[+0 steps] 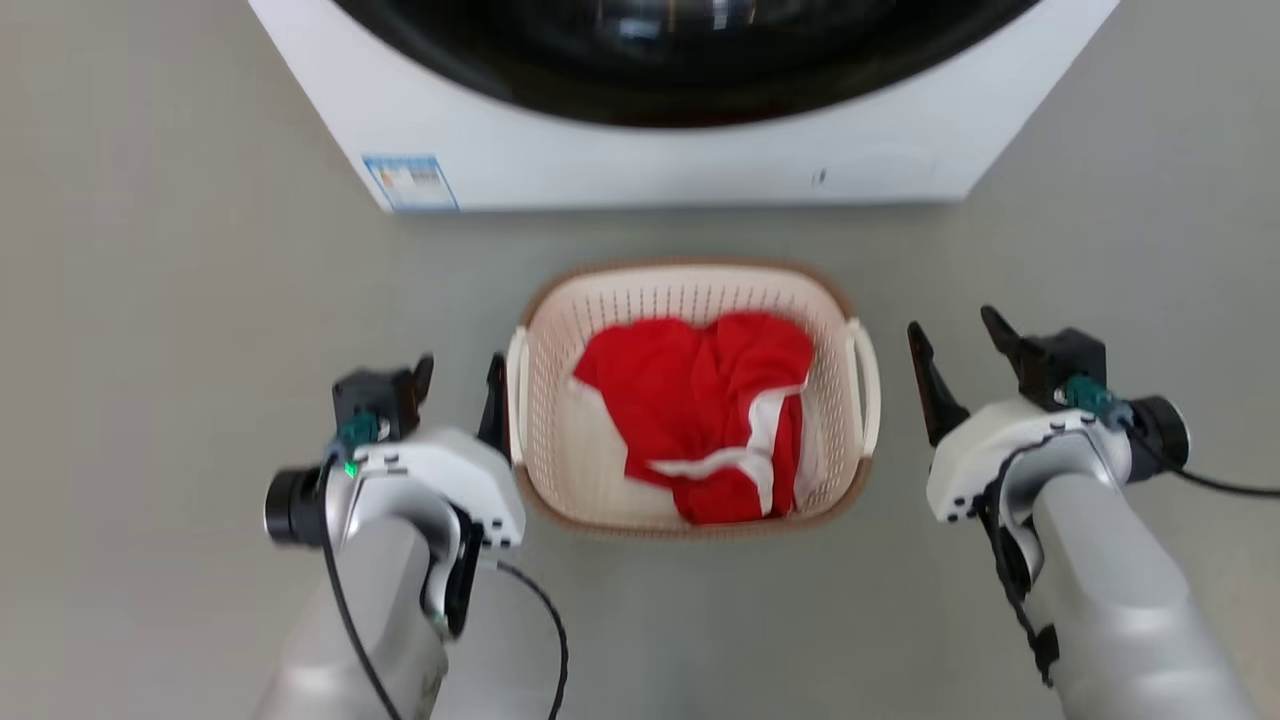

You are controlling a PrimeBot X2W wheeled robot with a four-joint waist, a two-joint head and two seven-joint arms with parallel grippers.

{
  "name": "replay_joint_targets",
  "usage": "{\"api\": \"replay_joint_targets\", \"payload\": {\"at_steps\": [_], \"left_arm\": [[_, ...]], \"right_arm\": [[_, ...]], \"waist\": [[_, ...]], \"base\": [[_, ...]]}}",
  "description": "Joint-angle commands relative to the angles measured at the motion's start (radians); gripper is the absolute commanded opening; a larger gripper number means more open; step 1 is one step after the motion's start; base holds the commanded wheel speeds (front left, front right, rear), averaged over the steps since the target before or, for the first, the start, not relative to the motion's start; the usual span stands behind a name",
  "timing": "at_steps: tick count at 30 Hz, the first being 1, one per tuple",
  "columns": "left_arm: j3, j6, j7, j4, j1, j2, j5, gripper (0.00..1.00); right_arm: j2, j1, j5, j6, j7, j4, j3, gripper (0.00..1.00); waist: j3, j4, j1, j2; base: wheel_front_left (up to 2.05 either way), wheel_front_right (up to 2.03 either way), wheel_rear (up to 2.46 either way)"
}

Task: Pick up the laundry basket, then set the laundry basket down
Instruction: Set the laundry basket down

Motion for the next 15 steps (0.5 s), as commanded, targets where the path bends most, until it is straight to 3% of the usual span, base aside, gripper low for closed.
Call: {"api": "replay_joint_targets", "payload": {"at_steps": [1, 15], "left_arm": [[0.032, -0.005, -0.006, -0.027, 0.021, 0.019, -0.011, 1.0], [0.11, -0.033, -0.006, -0.111, 0.203, 0.019, -0.007, 1.0]], "right_arm": [[0.011, 0.028, 0.008, 0.006, -0.011, -0.036, 0.017, 1.0], [0.011, 0.211, -0.001, 0.006, -0.011, -0.206, -0.001, 1.0]], "waist": [[-0.076, -0.003, 0.0, 0.0], [-0.281, -0.006, 0.0, 0.0]], "base": [[0.0, 0.0, 0.0], [0.0, 0.0, 0.0]]}}
